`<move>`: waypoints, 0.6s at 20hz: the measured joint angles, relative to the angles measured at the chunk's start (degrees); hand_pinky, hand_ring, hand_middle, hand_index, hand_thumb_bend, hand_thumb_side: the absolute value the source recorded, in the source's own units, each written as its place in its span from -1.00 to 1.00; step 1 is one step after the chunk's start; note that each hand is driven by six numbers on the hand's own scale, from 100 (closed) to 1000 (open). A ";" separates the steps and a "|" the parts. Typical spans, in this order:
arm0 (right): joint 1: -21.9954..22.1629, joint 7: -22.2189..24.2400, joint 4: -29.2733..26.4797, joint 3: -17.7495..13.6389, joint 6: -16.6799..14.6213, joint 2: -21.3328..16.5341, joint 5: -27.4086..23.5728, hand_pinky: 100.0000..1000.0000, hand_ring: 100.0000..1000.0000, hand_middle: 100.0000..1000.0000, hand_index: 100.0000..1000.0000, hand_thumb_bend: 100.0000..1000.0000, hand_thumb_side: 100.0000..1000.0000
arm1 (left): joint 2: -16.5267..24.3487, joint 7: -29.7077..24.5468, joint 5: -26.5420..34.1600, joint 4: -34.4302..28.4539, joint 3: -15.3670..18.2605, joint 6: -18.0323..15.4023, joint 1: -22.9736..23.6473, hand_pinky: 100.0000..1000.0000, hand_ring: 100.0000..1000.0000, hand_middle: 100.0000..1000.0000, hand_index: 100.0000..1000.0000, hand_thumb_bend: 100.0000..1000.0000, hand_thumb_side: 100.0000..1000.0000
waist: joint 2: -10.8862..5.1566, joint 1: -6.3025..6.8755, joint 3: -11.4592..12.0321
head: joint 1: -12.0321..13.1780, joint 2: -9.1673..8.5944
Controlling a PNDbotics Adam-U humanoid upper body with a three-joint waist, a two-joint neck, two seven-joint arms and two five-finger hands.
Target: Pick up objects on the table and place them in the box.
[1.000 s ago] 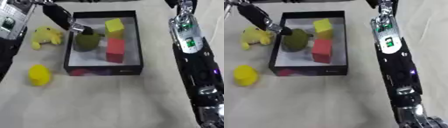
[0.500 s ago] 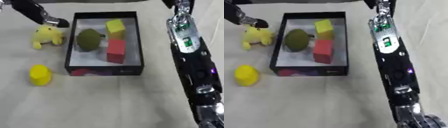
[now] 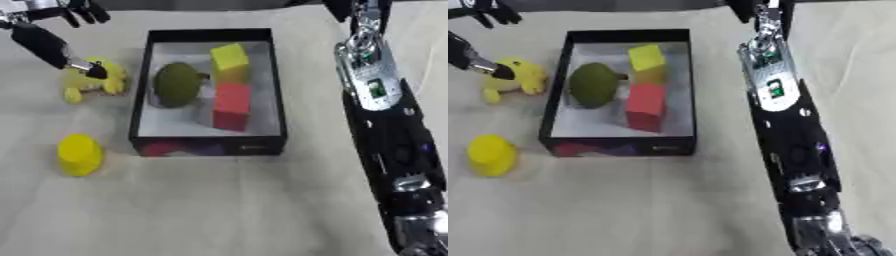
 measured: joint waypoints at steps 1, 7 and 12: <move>-0.09 -0.03 0.00 0.00 -0.01 0.00 0.02 0.56 0.41 0.39 0.62 -0.59 -0.43 | -0.18 -0.04 -0.97 0.82 -0.03 0.07 -0.18 0.61 0.70 0.57 0.72 0.33 -0.39 | 0.00 0.00 -0.17 | 0.08 -0.22; -0.32 -0.10 0.00 0.00 -0.02 0.04 0.27 0.55 0.41 0.39 0.62 -0.59 -0.43 | -1.17 0.84 -6.34 5.47 0.06 0.81 -0.88 0.63 0.72 0.60 0.76 0.32 -0.43 | 0.00 0.00 -0.67 | 0.55 -0.71; -0.84 -0.14 0.02 0.00 0.02 0.04 0.28 0.55 0.41 0.39 0.62 -0.59 -0.42 | -1.53 1.73 -9.85 8.30 0.44 1.16 -0.89 0.65 0.74 0.63 0.77 0.31 -0.45 | 0.02 0.00 -0.71 | 0.62 -0.75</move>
